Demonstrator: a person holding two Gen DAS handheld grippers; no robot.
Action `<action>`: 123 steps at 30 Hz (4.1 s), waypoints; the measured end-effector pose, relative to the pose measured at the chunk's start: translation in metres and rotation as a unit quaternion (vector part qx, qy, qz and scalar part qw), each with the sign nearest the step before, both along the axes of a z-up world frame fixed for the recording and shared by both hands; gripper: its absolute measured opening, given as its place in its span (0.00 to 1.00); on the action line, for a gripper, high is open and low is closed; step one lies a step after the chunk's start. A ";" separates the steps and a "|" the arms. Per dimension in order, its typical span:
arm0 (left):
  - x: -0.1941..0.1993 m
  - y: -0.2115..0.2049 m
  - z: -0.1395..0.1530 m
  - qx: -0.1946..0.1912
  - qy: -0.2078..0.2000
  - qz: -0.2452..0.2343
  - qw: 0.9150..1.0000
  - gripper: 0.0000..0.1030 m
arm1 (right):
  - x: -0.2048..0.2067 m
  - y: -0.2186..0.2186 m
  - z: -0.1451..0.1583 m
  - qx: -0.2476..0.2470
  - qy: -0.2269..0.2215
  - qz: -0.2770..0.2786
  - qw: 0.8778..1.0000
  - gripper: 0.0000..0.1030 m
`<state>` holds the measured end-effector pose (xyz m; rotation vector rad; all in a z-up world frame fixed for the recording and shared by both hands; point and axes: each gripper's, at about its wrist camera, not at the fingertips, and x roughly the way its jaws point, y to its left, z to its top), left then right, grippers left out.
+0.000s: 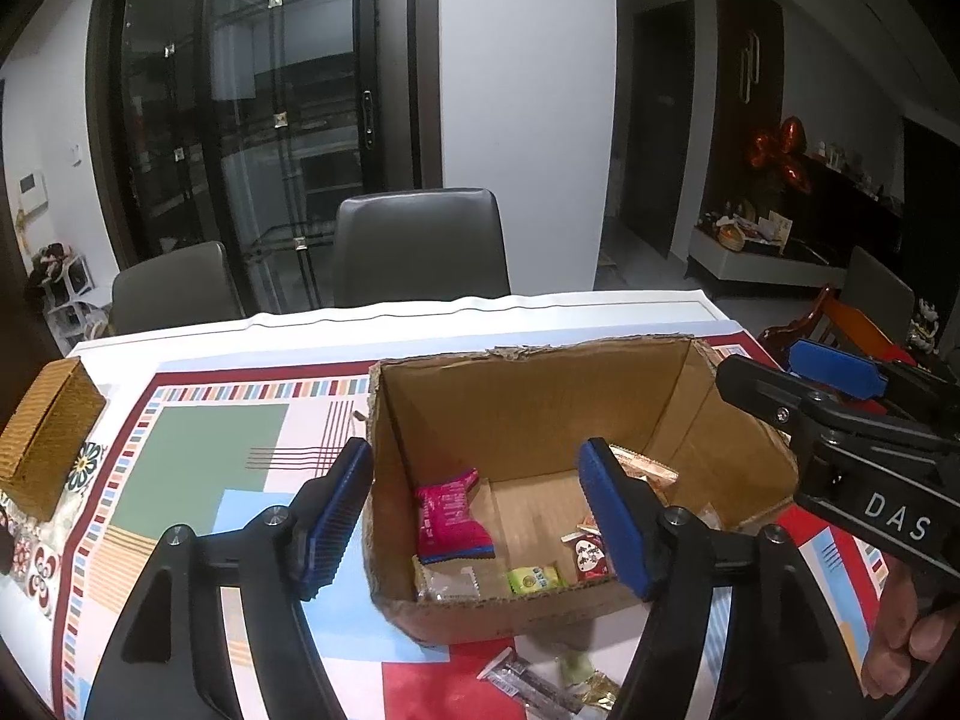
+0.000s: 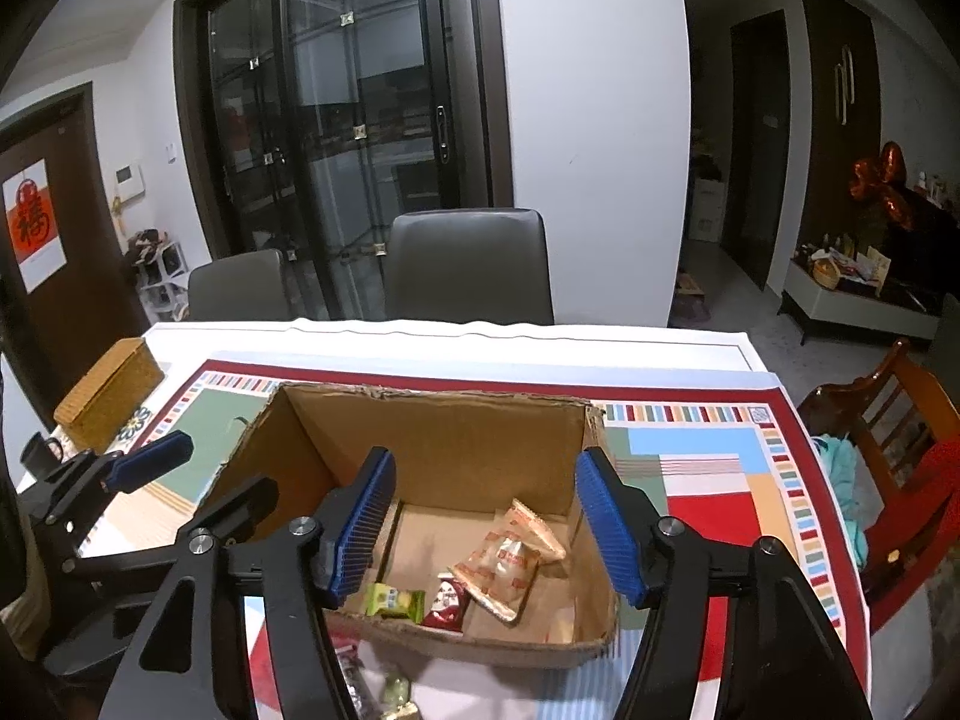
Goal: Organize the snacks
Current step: 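Withdraw both open tools from the box toward the remaining snacks, then grasp the gold packet with the right tool while the left tool grasps the wrapped candy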
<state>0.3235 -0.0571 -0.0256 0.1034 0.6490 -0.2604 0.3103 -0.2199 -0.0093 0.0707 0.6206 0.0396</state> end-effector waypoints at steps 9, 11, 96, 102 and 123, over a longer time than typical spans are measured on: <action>-0.021 0.007 0.008 -0.002 -0.007 0.006 1.000 0.68 | -0.017 0.006 0.012 -0.002 -0.012 0.002 1.000 0.62; -0.025 0.007 0.009 -0.001 -0.008 0.007 1.000 0.68 | -0.022 0.006 0.014 -0.002 -0.015 0.003 1.000 0.62; -0.205 -0.018 -0.103 0.020 0.072 0.019 0.997 0.67 | -0.127 0.013 -0.104 -0.072 0.078 0.159 0.982 0.62; -0.207 -0.027 -0.121 0.024 0.093 0.029 0.995 0.63 | -0.120 0.015 -0.122 -0.080 0.093 0.194 0.973 0.62; -0.193 -0.035 -0.156 0.015 0.144 0.008 0.989 0.22 | -0.088 0.025 -0.161 -0.062 0.140 0.223 0.963 0.62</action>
